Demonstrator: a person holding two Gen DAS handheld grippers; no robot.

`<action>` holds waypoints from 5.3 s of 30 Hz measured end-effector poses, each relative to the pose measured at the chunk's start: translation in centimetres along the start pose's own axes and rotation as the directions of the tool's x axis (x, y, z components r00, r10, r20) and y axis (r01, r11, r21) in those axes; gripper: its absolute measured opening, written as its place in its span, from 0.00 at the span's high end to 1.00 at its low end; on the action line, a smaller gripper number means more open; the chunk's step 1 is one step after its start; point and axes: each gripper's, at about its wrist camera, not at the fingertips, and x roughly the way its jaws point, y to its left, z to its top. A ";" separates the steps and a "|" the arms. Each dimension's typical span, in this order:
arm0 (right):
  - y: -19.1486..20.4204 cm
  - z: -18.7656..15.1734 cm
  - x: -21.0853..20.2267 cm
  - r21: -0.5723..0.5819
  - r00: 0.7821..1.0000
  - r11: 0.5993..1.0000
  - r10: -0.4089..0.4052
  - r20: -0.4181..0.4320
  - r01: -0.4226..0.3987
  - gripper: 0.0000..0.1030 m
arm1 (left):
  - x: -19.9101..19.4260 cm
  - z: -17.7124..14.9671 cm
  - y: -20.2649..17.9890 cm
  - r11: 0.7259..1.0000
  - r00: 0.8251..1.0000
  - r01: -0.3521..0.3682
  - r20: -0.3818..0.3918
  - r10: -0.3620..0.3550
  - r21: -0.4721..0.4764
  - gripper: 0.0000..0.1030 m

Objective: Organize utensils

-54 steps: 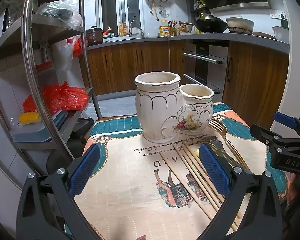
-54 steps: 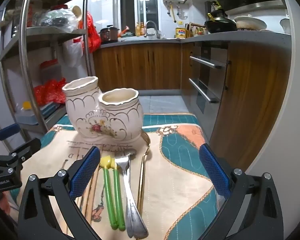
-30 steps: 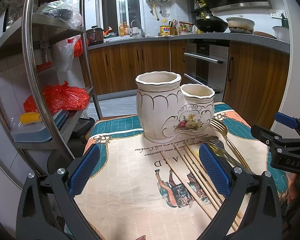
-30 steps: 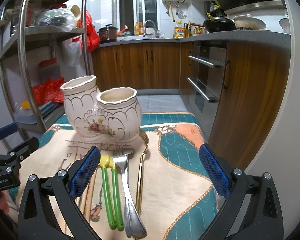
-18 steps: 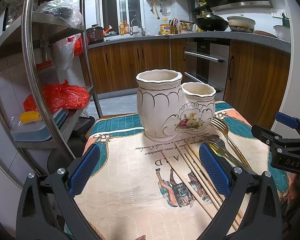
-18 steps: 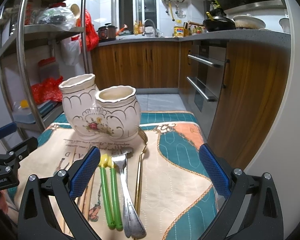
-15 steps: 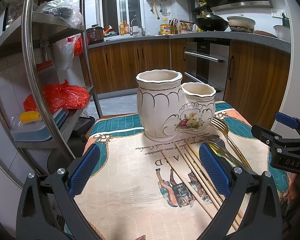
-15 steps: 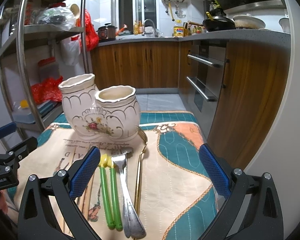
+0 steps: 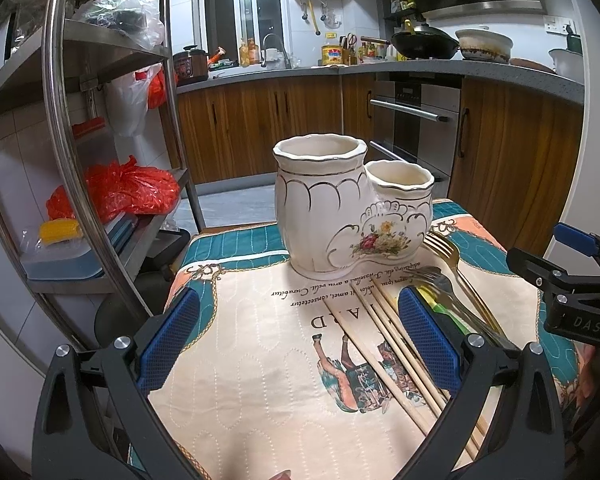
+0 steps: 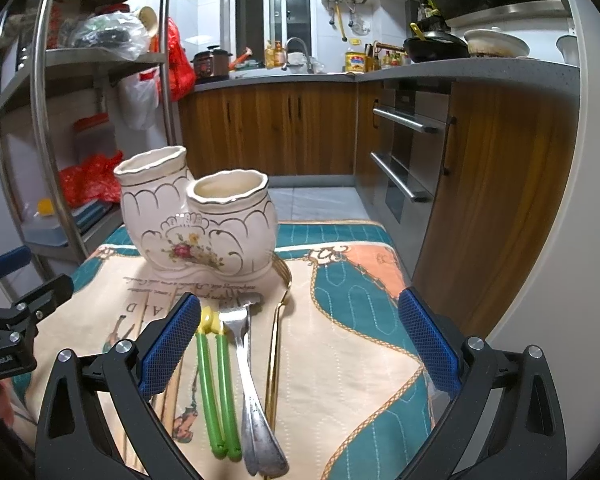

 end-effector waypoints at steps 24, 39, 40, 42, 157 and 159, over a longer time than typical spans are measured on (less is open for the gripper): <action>0.0 -0.3 -0.1 0.005 1.000 1.000 0.004 0.006 -0.004 0.05 | 0.2 0.0 0.1 1.000 1.000 0.016 -0.010 -0.016 -0.010 0.05; -1.1 -0.2 1.3 -0.022 0.998 0.998 -0.055 -0.028 0.055 0.05 | 0.6 -0.1 -1.1 0.995 1.000 0.011 -0.010 -0.010 0.097 0.05; -1.2 -0.1 1.5 -0.023 0.998 0.998 -0.057 -0.035 0.056 0.05 | 0.9 -0.1 -0.9 0.995 0.999 0.017 -0.030 -0.014 0.096 0.05; -1.5 0.1 2.2 -0.021 0.996 0.998 -0.068 -0.062 0.066 0.05 | 1.7 -0.1 -0.3 0.997 0.996 0.051 -0.080 -0.046 0.060 0.05; 1.1 12.7 6.7 -0.041 0.959 0.996 0.086 0.269 -0.078 0.96 | 10.8 11.7 2.1 0.971 0.922 0.233 0.327 -0.206 -0.046 0.96; 1.3 12.6 7.0 -0.052 0.963 0.995 0.092 0.255 -0.081 0.96 | 10.8 11.6 2.1 0.974 0.925 0.225 0.323 -0.201 -0.038 0.96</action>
